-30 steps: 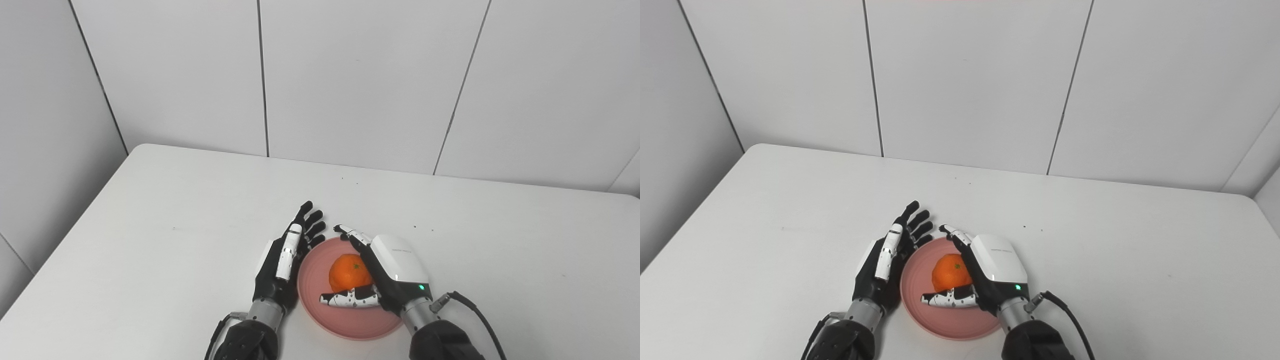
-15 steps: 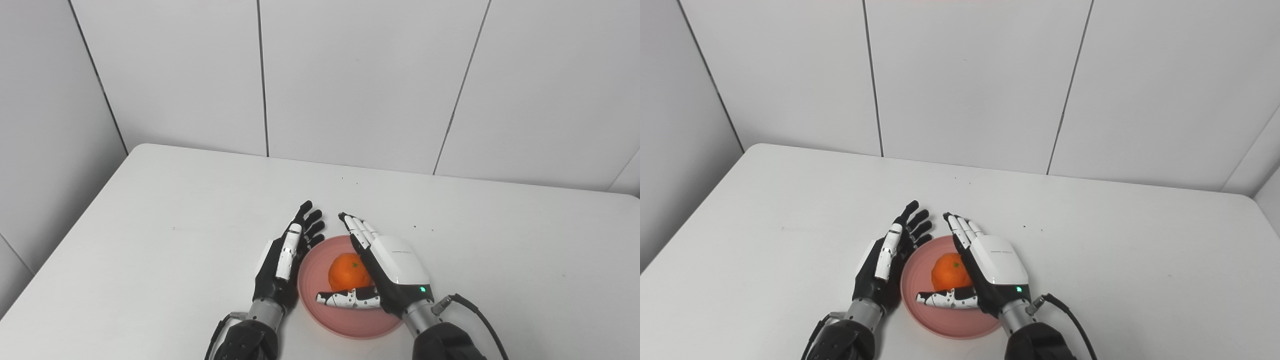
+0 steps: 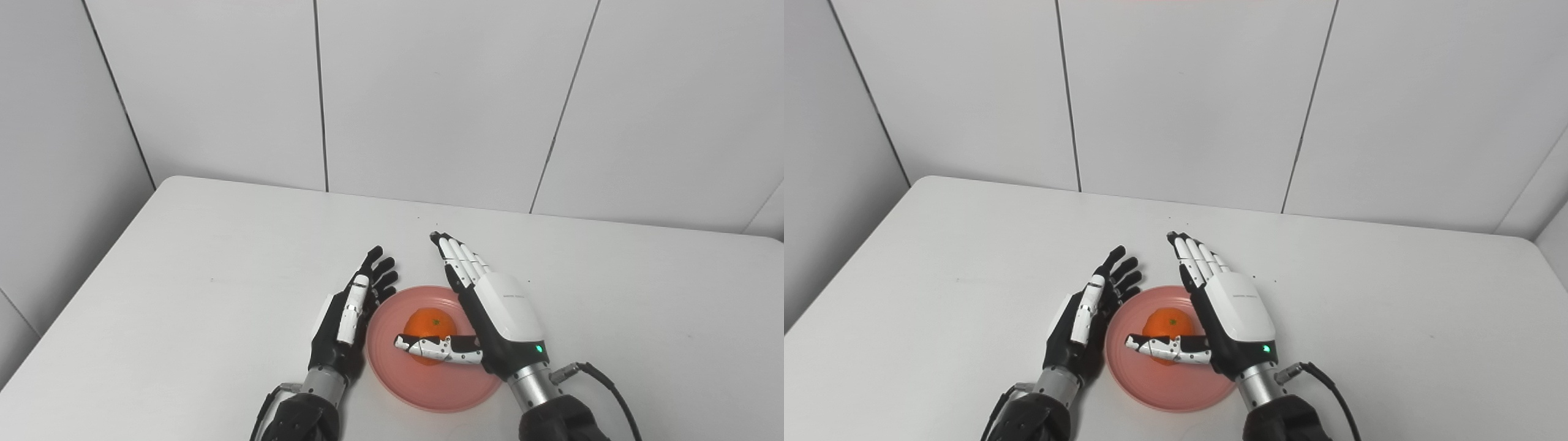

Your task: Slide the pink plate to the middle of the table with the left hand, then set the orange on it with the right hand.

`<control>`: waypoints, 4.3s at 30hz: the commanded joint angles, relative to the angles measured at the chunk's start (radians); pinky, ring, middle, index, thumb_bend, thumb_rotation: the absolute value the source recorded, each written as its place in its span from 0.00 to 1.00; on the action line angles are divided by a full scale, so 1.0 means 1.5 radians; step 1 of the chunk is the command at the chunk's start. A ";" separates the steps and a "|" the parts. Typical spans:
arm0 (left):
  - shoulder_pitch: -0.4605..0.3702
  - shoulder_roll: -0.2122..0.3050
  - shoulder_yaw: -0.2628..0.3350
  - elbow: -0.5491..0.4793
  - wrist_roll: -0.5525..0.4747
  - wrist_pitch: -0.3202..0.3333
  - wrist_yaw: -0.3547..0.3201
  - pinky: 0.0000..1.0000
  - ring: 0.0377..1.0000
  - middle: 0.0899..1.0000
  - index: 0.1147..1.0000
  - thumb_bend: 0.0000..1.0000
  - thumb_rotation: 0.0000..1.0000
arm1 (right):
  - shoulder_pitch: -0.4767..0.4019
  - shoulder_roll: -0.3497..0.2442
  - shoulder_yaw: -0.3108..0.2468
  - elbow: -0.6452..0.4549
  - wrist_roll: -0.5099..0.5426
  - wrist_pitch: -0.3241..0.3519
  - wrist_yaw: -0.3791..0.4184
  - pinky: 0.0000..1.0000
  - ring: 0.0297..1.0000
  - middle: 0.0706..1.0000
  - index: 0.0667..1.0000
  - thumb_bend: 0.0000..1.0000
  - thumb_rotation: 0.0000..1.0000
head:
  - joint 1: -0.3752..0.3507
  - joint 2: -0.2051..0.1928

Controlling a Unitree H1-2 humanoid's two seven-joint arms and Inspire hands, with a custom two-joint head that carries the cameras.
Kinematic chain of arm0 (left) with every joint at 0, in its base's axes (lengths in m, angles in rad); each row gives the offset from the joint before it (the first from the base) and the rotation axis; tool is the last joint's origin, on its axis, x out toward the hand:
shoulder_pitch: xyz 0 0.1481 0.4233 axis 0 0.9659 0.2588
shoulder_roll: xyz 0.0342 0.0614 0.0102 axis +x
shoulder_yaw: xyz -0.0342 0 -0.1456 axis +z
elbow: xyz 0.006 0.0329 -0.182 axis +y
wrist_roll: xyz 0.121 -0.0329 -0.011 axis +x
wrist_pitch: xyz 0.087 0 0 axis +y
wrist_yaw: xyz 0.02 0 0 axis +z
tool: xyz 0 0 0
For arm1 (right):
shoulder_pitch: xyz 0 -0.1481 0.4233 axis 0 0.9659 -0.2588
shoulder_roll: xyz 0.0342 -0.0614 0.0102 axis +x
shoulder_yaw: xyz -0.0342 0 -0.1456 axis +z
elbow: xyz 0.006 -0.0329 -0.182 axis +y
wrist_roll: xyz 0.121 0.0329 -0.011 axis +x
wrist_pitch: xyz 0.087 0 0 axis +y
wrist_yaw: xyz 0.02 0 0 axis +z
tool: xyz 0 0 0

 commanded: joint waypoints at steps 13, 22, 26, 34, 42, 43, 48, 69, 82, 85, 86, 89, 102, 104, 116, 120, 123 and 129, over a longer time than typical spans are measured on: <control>0.026 0.006 0.016 0.020 -0.030 0.009 -0.015 0.96 0.95 0.94 0.94 0.37 1.00 | 0.039 0.039 -0.093 -0.092 0.105 -0.008 -0.013 0.88 0.97 1.00 1.00 1.00 0.76 | -0.020 -0.020; 0.035 0.009 0.008 -0.005 0.002 -0.019 -0.007 0.96 0.94 0.95 0.94 0.39 1.00 | 0.082 0.067 -0.161 -0.094 0.148 0.015 -0.024 0.93 0.99 1.00 1.00 1.00 0.88 | -0.026 -0.022; 0.038 0.016 0.000 -0.014 0.018 -0.056 -0.014 0.99 0.99 0.99 0.99 0.38 1.00 | 0.106 0.074 -0.184 -0.095 0.184 0.022 -0.014 0.91 0.97 1.00 1.00 0.96 0.99 | -0.031 -0.025; 0.042 0.033 -0.014 -0.052 0.068 -0.082 -0.006 1.00 1.00 1.00 1.00 0.39 1.00 | 0.124 0.119 -0.237 -0.057 0.340 0.030 -0.006 0.96 1.00 1.00 1.00 0.75 1.00 | -0.029 -0.025; 0.036 0.047 -0.012 -0.047 0.076 -0.100 -0.007 1.00 1.00 1.00 1.00 0.39 1.00 | 0.121 0.139 -0.248 -0.028 0.398 0.045 -0.009 1.00 0.99 1.00 1.00 0.51 1.00 | -0.035 -0.028; 0.037 0.049 -0.013 -0.046 0.077 -0.101 -0.007 1.00 1.00 1.00 1.00 0.39 1.00 | 0.122 0.141 -0.249 -0.028 0.408 0.048 -0.007 1.00 0.99 1.00 1.00 0.50 1.00 | -0.037 -0.028; 0.044 0.053 -0.015 -0.049 0.077 -0.101 -0.009 1.00 1.00 1.00 1.00 0.41 1.00 | 0.131 0.145 -0.251 -0.012 0.463 0.003 0.005 0.99 0.99 1.00 1.00 0.29 1.00 | -0.035 -0.020; 0.060 0.059 -0.034 -0.107 0.123 -0.077 -0.002 1.00 1.00 1.00 1.00 0.41 1.00 | 0.133 0.140 -0.238 -0.047 0.470 0.054 -0.003 1.00 0.98 1.00 1.00 0.23 1.00 | -0.031 -0.023; 0.058 0.059 -0.042 -0.118 0.175 -0.088 0.015 1.00 1.00 1.00 1.00 0.36 1.00 | 0.131 0.131 -0.243 -0.052 0.489 0.057 0.004 1.00 0.99 1.00 1.00 0.27 1.00 | -0.030 -0.031; 0.057 0.062 -0.043 -0.117 0.186 -0.089 0.017 1.00 1.00 1.00 1.00 0.37 1.00 | 0.131 0.131 -0.243 -0.056 0.489 0.059 0.000 1.00 0.99 1.00 1.00 0.28 1.00 | -0.031 -0.031; 0.056 0.062 -0.043 -0.116 0.190 -0.088 0.018 1.00 1.00 1.00 1.00 0.38 1.00 | 0.131 0.131 -0.243 -0.056 0.487 0.059 -0.002 1.00 0.99 1.00 1.00 0.28 1.00 | -0.031 -0.031; 0.056 0.063 -0.045 -0.116 0.200 -0.083 0.019 1.00 1.00 1.00 1.00 0.39 1.00 | 0.130 0.130 -0.244 -0.057 0.485 0.061 -0.004 1.00 0.99 1.00 1.00 0.28 1.00 | -0.030 -0.031; 0.048 0.066 -0.057 -0.101 0.190 -0.061 0.001 1.00 1.00 1.00 1.00 0.48 1.00 | 0.123 0.122 -0.251 -0.046 0.499 0.057 0.002 1.00 0.99 1.00 1.00 0.27 1.00 | -0.020 -0.034; 0.047 0.066 -0.059 -0.099 0.193 -0.059 0.002 1.00 1.00 1.00 1.00 0.49 1.00 | 0.123 0.122 -0.252 -0.045 0.500 0.057 0.001 1.00 0.99 1.00 1.00 0.28 1.00 | -0.020 -0.035; 0.046 0.063 -0.057 -0.094 0.180 -0.066 0.006 1.00 1.00 1.00 1.00 0.59 1.00 | 0.123 0.128 -0.253 -0.045 0.501 0.056 -0.004 1.00 0.98 0.99 1.00 0.27 1.00 | -0.021 -0.035; 0.046 0.061 -0.057 -0.095 0.182 -0.061 0.007 1.00 1.00 1.00 1.00 0.67 1.00 | 0.122 0.127 -0.254 -0.046 0.505 0.059 -0.002 1.00 0.98 1.00 1.00 0.27 1.00 | -0.018 -0.033; 0.045 0.060 -0.058 -0.095 0.184 -0.063 0.009 1.00 1.00 1.00 1.00 0.68 1.00 | 0.122 0.127 -0.254 -0.046 0.505 0.060 -0.002 1.00 0.99 0.99 1.00 0.27 1.00 | -0.015 -0.031; 0.043 0.055 -0.054 -0.097 0.173 -0.057 0.009 1.00 1.00 1.00 1.00 0.59 1.00 | 0.121 0.123 -0.256 -0.046 0.509 0.061 0.002 1.00 0.99 1.00 1.00 0.28 1.00 | -0.014 -0.028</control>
